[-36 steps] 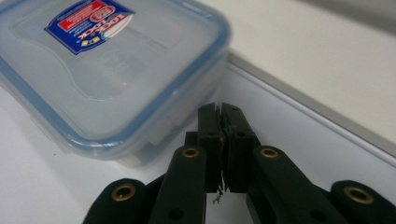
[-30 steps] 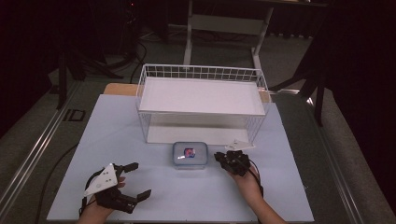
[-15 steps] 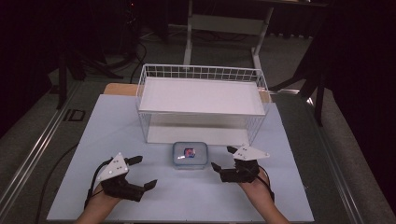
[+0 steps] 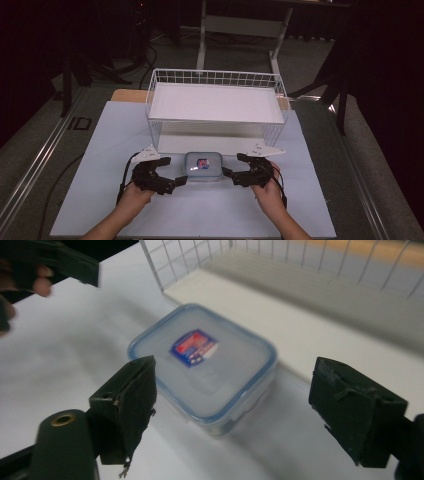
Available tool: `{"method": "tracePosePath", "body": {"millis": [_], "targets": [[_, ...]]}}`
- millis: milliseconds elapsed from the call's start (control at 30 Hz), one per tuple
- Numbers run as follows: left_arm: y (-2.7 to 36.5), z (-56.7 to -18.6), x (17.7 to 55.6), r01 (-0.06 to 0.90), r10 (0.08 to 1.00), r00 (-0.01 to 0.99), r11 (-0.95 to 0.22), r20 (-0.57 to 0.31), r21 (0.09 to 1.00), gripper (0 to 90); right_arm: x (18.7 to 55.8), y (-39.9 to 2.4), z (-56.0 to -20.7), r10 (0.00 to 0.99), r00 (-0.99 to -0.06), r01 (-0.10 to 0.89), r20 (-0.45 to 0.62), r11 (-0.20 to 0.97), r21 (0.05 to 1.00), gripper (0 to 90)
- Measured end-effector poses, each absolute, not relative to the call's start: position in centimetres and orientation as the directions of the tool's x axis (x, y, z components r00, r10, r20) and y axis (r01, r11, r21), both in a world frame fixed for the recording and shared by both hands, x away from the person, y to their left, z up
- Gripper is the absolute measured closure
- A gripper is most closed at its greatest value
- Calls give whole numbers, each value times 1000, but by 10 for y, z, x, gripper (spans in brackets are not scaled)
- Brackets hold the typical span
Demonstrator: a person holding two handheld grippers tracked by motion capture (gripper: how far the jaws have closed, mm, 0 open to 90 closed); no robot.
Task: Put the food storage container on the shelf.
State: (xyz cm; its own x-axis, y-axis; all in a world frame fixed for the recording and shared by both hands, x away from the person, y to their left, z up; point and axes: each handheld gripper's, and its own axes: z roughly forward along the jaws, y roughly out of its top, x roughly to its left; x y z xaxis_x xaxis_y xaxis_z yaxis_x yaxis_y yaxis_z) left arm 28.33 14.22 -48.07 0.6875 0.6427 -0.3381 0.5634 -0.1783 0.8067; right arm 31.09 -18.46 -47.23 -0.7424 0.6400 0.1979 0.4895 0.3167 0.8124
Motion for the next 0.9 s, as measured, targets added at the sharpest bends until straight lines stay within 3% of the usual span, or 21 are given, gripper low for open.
{"method": "tracePosePath", "body": {"millis": [300, 333, 433, 500, 533, 633, 900], "targets": [[130, -503, 310, 707, 635, 589, -107, -500, 699, 28, 334, -173, -490, 678, -615, 703, 402, 242, 668, 119], [128, -509, 316, 746, 638, 544, -70, -545, 662, 29, 341, -172, -493, 670, -563, 763, 484, 196, 616, 141], [125, -515, 321, 771, 642, 512, -50, -571, 634, 41, 349, -172, -499, 675, -495, 820, 547, 156, 550, 163], [125, -517, 322, 777, 642, 506, -49, -576, 628, 42, 351, -172, -501, 672, -480, 831, 563, 143, 538, 176], [125, -519, 325, 797, 628, 482, -24, -611, 604, 55, 356, -173, -506, 669, -439, 859, 600, 117, 498, 226], [125, -521, 328, 814, 631, 453, -4, -630, 581, 61, 359, -173, -508, 672, -411, 875, 616, 102, 473, 234], [127, -533, 338, 883, 637, 347, 24, -688, 468, 190, 367, -170, -515, 648, -377, 902, 661, 95, 421, 323]]}}
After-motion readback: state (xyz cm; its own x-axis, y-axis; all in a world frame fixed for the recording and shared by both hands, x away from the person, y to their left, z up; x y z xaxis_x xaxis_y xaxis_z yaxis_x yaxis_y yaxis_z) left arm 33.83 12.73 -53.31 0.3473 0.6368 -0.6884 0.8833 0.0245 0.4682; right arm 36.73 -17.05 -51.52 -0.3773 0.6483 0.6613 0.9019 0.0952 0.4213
